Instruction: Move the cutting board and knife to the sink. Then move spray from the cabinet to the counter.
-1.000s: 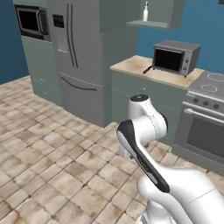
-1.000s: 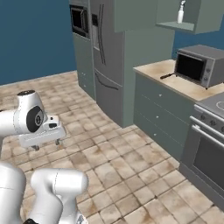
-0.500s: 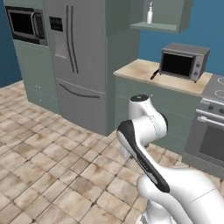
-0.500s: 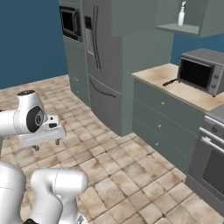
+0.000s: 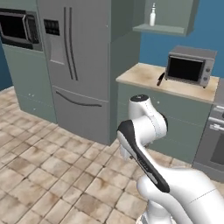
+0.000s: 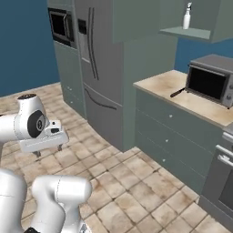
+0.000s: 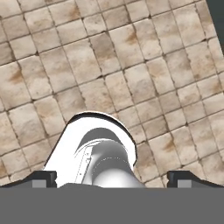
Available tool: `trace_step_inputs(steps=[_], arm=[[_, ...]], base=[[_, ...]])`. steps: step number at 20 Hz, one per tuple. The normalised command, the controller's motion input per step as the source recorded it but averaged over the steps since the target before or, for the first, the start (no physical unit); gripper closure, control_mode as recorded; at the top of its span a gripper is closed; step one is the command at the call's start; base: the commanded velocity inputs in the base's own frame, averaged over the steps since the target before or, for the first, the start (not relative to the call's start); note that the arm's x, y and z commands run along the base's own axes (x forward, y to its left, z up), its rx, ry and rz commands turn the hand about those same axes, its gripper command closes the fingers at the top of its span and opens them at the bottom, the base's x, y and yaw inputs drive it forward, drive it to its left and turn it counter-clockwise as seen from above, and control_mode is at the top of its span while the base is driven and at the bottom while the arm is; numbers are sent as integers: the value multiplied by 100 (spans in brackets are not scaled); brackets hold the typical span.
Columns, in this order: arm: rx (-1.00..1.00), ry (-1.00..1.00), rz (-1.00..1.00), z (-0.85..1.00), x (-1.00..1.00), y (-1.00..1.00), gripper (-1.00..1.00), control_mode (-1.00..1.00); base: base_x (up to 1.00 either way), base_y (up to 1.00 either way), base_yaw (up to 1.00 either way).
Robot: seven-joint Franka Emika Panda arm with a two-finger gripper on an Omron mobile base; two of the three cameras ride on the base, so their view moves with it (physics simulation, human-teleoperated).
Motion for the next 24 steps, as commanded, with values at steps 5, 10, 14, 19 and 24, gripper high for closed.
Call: trace_step_inputs(steps=[5, 10, 14, 19, 24], arm=[[0, 0, 0, 0, 0, 0, -100, 100], [0, 0, 0, 0, 0, 0, -100, 100], [0, 0, 0, 0, 0, 0, -100, 100], [0, 0, 0, 0, 0, 0, -100, 100], [0, 0, 0, 0, 0, 0, -100, 100]], base=[[74, 16, -18], [72, 13, -19], [71, 10, -19], [68, 5, -20], [67, 3, -21]])
